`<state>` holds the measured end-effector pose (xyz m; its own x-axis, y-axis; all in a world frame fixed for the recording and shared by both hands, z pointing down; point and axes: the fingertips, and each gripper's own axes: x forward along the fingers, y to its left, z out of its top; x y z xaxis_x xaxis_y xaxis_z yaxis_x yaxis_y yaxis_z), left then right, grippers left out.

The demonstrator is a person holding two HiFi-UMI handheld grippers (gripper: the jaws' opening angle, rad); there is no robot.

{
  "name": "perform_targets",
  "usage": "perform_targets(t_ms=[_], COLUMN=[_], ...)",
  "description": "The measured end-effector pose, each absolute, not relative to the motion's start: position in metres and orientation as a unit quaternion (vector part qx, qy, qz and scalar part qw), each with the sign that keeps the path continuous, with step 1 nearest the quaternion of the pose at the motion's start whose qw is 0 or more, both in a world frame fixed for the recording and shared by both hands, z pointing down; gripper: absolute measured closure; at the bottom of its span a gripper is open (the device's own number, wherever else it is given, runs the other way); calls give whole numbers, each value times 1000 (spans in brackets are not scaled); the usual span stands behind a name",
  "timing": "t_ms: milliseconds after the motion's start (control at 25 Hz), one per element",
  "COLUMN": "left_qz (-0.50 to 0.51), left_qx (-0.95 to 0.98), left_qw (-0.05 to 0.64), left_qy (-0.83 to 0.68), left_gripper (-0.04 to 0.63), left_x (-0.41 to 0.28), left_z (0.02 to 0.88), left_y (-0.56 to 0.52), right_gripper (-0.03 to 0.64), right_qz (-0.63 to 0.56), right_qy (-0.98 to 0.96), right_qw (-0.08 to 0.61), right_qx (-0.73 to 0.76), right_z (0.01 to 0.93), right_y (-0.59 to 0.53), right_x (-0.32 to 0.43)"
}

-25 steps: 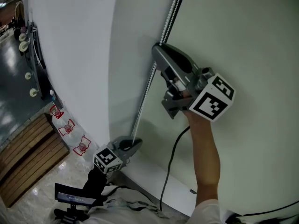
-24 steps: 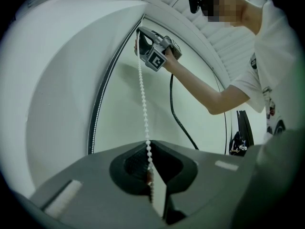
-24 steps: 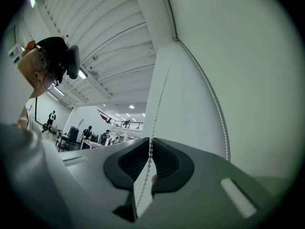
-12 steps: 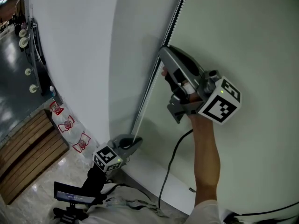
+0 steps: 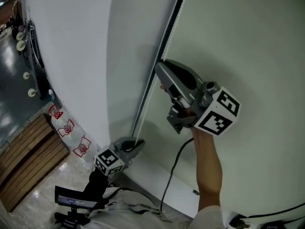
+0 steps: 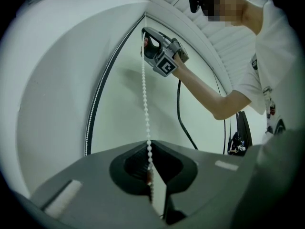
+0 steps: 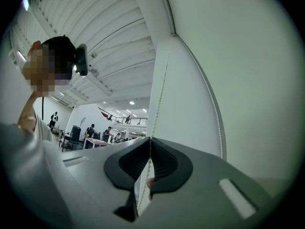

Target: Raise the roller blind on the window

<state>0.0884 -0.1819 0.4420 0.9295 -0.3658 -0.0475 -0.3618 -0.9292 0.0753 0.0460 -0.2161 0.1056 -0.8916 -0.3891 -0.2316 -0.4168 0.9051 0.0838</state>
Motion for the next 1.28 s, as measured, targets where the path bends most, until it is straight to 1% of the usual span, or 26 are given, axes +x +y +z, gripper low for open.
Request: perform_targets(t_ms=[440,720,840,1000,1280], left_qz=[-31,-37,-35,-25,-28], left_qx=[982,981,981,981,980], left_qw=[32,40,39,31,37], left_qy=[-184,-186,-189,-192,-194], left_gripper=[597,597,597,597,597], left_x=[83,80,78,79,77], left_z=[450,449,452,454,456], left_y=[-179,-181,-181,-182,-184], right_gripper=[607,609,607,607,609], right_qz=[30,-6,-29,-31,-63], right_qy=[973,973,972,970,968], right_qw=[74,23,14,-8,-32], right_qx=[-217,-230,-231,-239,-242], right_z=[183,256,287,314,359], right_y=[-211,-212,-209,-206,-201], right_x=[38,33,33,34,33])
